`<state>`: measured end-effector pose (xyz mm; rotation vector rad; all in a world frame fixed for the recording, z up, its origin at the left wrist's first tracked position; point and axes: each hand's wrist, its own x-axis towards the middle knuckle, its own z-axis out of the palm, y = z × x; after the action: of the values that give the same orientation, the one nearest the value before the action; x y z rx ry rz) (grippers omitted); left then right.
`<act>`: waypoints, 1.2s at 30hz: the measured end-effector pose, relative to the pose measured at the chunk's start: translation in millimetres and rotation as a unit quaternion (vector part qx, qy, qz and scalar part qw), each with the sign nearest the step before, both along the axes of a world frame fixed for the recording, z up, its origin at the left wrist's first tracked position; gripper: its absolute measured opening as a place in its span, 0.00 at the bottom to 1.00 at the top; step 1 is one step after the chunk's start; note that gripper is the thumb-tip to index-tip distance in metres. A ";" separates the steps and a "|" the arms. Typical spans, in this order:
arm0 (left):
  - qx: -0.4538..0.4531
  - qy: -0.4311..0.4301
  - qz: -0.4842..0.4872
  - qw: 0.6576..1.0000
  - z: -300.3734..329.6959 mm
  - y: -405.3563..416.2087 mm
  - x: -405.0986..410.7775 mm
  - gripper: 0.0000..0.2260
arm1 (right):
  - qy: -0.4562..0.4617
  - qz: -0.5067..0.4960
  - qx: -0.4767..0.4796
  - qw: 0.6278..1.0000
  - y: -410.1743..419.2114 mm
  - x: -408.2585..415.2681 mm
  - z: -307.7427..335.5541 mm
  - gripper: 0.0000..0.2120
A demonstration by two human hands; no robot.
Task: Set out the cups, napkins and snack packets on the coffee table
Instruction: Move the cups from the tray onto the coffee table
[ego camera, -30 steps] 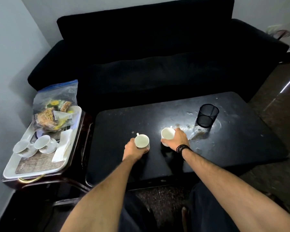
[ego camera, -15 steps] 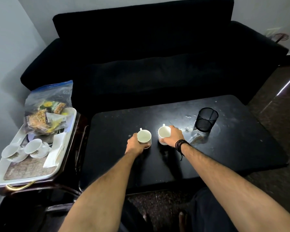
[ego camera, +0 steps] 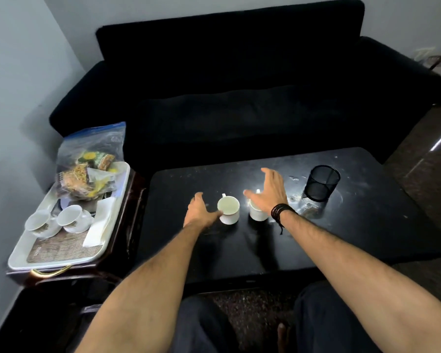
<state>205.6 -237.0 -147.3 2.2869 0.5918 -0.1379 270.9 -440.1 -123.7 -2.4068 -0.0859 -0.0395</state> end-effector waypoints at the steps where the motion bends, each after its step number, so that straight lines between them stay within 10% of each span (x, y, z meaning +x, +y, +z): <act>1: 0.007 -0.023 0.014 1.000 6.8 10.4 -3.8 0.42 | -0.018 0.009 0.009 1.000 10.9 1.7 8.2 0.38; 12: 0.131 -0.105 0.185 0.968 60.1 208.4 -128.6 0.24 | -0.011 0.234 0.066 0.970 253.6 -64.6 48.5 0.17; 24: 0.139 0.009 0.328 0.934 54.6 330.2 -169.1 0.38 | 0.071 0.390 -0.033 0.917 427.6 -113.2 31.4 0.43; 30: 0.111 0.032 0.314 0.942 44.6 370.0 -140.6 0.47 | 0.058 0.389 -0.081 0.916 452.9 -106.0 18.8 0.39; 36: 0.135 0.027 0.295 0.946 22.8 378.5 -131.2 0.33 | 0.031 0.363 -0.042 0.930 448.4 -107.6 5.4 0.35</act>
<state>74.5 141.5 -124.5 2.2574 1.3643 0.1828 163.3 8.3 -118.3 -2.3121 -0.9541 0.3873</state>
